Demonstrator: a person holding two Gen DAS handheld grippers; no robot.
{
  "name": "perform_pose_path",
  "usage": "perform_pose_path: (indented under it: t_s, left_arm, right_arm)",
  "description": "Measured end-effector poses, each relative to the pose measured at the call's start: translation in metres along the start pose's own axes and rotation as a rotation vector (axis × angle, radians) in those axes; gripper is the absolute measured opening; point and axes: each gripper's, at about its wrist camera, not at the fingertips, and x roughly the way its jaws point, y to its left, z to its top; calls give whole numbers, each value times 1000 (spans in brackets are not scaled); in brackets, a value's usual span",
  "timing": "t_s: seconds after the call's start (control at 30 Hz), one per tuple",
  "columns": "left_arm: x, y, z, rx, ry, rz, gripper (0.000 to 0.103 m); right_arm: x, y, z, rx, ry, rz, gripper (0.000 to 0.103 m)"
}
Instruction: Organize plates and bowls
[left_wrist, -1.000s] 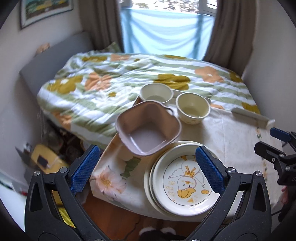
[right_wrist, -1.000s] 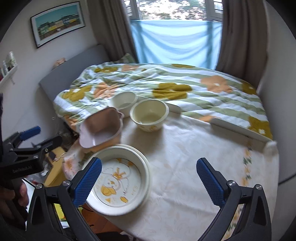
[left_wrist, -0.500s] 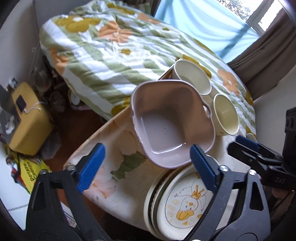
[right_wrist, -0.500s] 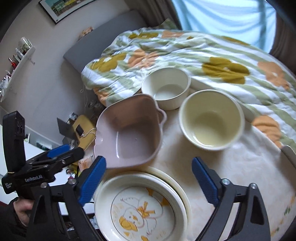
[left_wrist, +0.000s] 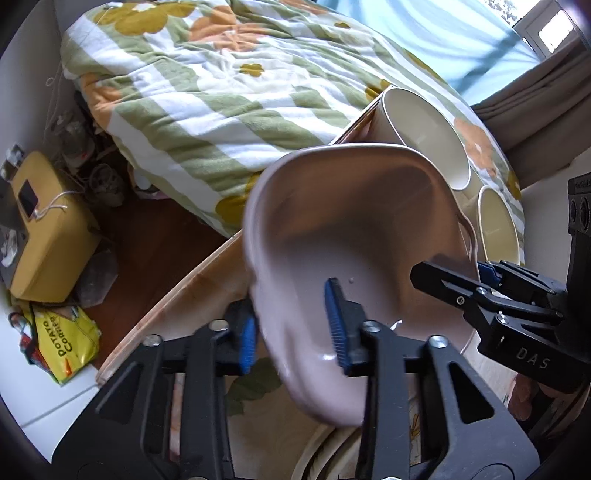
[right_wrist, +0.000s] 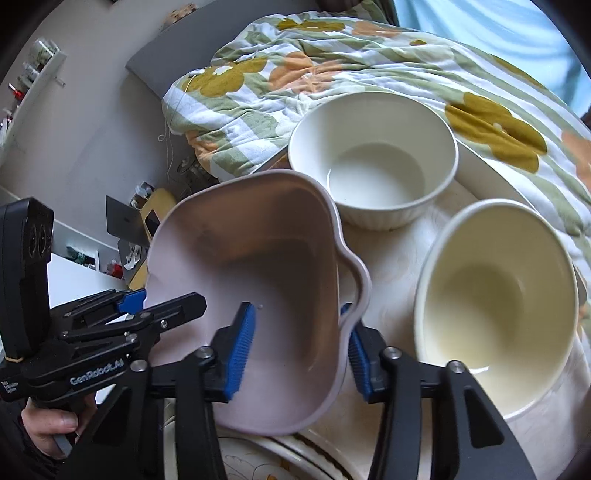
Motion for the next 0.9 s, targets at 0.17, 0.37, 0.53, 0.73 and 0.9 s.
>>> perform_pose_path:
  t_s: [0.17,0.37,0.53,0.73,0.9]
  left_arm:
    - [2,-1,1,20,-4,23,20]
    - [-3,-6,2,63,-23,39,20]
    - [-26,-15,5,113,-63,38,20]
    - [-70,-50,-3,196,-126,15,20]
    - [-106,-104,-34,306,-155,-18,20]
  right_arm:
    - [1,-7,0,-11,6,-53,15]
    - [-4,-8,-3,1,-17,-70,12]
    - [-24,-2,-8,22,-73,-69,12]
    - [-76,0,-34,84,-166,-69,12]
    - [-137,-8,-85,173,-270,-84,12]
